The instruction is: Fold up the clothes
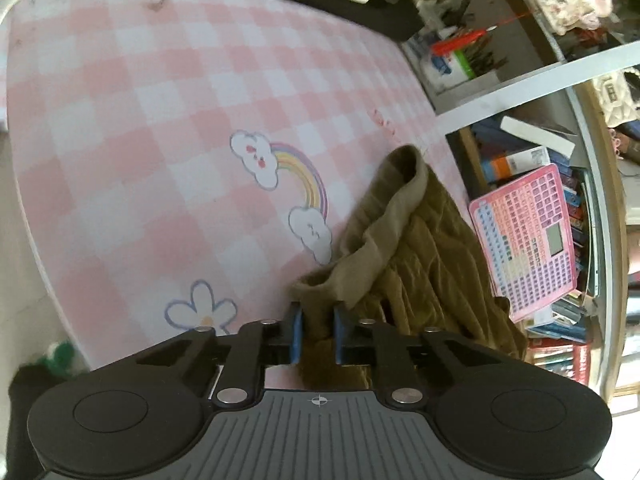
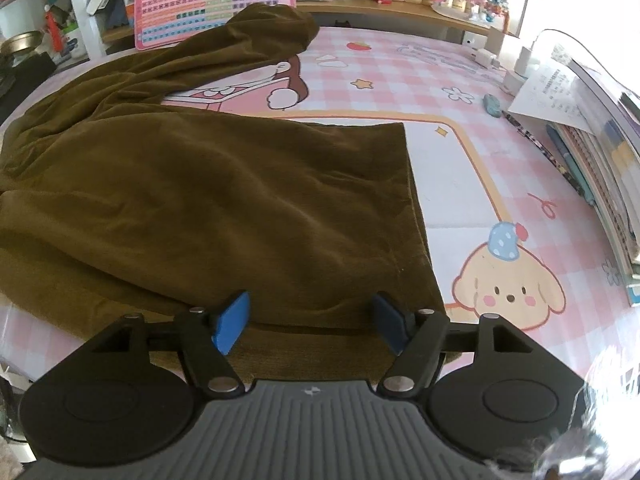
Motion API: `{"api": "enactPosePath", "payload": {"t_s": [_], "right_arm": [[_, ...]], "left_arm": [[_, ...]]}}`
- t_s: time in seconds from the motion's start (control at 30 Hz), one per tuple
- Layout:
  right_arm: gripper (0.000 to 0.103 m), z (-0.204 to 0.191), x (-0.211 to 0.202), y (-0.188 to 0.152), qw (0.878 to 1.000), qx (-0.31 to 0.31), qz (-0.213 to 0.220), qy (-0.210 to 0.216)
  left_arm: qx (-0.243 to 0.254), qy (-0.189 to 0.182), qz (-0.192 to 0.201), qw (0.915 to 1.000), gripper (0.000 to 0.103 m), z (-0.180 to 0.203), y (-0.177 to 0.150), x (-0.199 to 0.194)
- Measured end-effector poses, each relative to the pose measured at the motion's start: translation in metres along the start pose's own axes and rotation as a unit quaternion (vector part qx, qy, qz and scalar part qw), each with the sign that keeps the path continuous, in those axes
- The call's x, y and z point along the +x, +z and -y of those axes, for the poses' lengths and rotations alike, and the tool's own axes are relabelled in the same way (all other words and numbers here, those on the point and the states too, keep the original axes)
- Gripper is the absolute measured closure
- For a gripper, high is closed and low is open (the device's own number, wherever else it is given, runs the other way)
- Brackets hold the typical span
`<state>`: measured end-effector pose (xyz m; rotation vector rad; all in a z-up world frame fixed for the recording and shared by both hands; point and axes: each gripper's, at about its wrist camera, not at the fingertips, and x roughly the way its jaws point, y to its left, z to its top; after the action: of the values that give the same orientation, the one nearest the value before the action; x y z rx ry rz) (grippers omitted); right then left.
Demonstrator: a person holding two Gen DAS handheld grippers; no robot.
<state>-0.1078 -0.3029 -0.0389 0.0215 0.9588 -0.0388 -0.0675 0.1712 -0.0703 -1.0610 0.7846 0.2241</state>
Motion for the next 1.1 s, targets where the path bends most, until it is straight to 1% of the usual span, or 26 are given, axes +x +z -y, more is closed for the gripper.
{"api": "enactPosePath", "payload": {"t_s": [0.13, 0.27, 0.37, 0.57, 0.63, 0.7, 0.77, 0.83, 0.93, 1.0, 1.1], "right_arm": [[0.036, -0.012, 0.003, 0.004, 1.0, -0.02, -0.006, 0.018], [0.035, -0.035, 0.005, 0.004, 0.998, -0.043, -0.011, 0.041], [0.034, -0.051, 0.006, 0.004, 0.997, -0.052, -0.008, 0.05], [0.033, -0.09, 0.009, 0.004, 0.996, -0.071, -0.008, 0.06], [0.033, -0.099, 0.009, 0.003, 0.995, -0.076, -0.009, 0.061], [0.031, -0.102, 0.01, 0.004, 0.996, -0.069, -0.01, 0.057], [0.03, -0.102, 0.011, 0.004, 0.997, -0.06, -0.01, 0.053], [0.03, -0.102, 0.012, 0.004, 0.997, -0.055, -0.012, 0.047], [0.029, -0.103, 0.012, 0.005, 0.998, -0.045, -0.016, 0.037], [0.029, -0.104, 0.012, 0.005, 0.999, -0.038, -0.018, 0.029], [0.032, -0.107, 0.008, 0.009, 0.999, -0.026, -0.013, 0.016]], "left_arm": [[0.02, -0.006, 0.029, 0.9994, 0.094, 0.003, 0.012, -0.016], [0.02, 0.01, 0.051, 0.9985, 0.094, -0.004, 0.028, -0.028], [0.018, 0.022, 0.055, 0.9981, 0.094, -0.016, 0.041, -0.036], [0.02, 0.034, 0.054, 0.9978, 0.093, -0.042, 0.071, -0.042], [0.02, 0.046, 0.038, 0.998, 0.087, -0.047, 0.079, -0.041], [0.022, 0.055, 0.019, 0.998, 0.087, -0.046, 0.083, -0.04], [0.053, 0.059, 0.02, 0.9967, 0.086, -0.037, 0.084, -0.044], [0.093, 0.064, 0.028, 0.9932, 0.086, -0.027, 0.083, -0.051], [0.16, 0.071, 0.053, 0.9831, 0.086, -0.008, 0.085, -0.059], [0.206, 0.059, 0.058, 0.975, 0.086, 0.006, 0.088, -0.057], [0.257, 0.036, 0.037, 0.9649, 0.086, 0.024, 0.087, -0.046]]}}
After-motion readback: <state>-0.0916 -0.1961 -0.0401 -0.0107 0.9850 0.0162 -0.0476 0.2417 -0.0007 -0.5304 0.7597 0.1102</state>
